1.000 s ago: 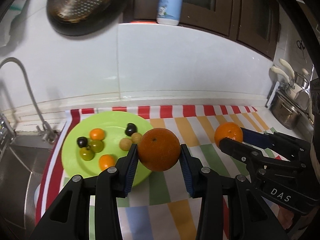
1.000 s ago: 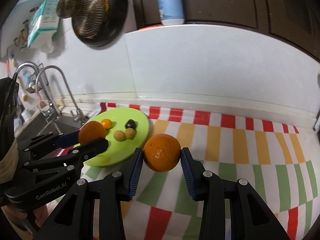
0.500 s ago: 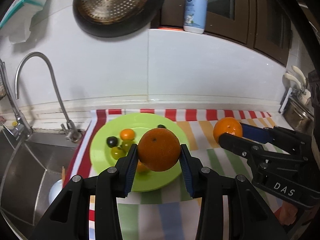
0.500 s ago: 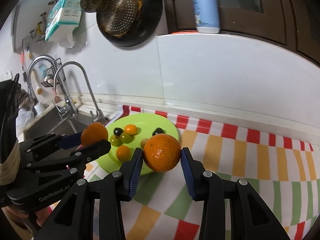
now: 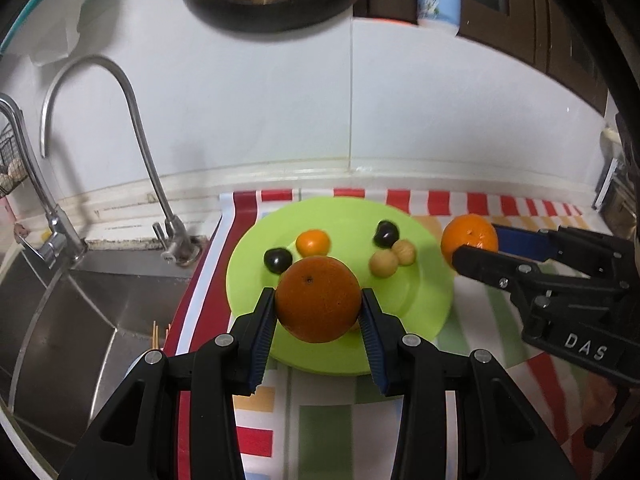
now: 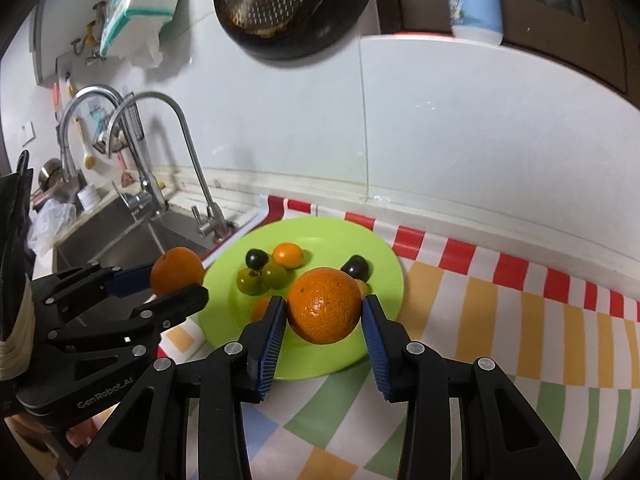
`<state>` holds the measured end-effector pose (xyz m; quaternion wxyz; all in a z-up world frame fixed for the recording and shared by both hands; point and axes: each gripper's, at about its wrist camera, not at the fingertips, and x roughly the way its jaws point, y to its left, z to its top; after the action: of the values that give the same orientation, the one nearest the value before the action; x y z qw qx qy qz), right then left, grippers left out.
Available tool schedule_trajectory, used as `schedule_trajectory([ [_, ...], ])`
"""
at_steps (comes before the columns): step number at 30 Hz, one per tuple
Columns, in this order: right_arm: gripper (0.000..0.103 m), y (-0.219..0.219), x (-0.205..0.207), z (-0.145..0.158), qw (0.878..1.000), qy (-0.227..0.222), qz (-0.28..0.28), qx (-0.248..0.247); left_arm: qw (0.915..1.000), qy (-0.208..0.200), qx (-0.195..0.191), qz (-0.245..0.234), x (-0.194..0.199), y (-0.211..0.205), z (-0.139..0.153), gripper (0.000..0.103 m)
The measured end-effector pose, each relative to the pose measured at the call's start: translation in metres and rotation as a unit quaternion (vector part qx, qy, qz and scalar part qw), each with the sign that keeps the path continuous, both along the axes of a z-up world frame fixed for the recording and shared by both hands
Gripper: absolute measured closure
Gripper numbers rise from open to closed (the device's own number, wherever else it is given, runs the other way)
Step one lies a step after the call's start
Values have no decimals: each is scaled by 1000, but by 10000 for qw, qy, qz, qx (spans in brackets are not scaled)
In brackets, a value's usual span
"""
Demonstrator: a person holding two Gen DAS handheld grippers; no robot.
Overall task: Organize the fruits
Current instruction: 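Carry both oranges over the green plate, then lower both oranges onto the plate and open both tools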
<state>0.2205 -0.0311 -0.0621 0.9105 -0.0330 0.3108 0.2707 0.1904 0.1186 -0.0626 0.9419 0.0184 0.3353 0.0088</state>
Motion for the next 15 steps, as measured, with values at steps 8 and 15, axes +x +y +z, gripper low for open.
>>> schedule_trajectory([
  [8,63,14,15,-21,9997,211,55,-117,9998,182,54,-47,17,10,-22,63],
  [15,63,24,27,-35,9991,389,93,-152,9995,264,79,-123,29,15,-32,63],
])
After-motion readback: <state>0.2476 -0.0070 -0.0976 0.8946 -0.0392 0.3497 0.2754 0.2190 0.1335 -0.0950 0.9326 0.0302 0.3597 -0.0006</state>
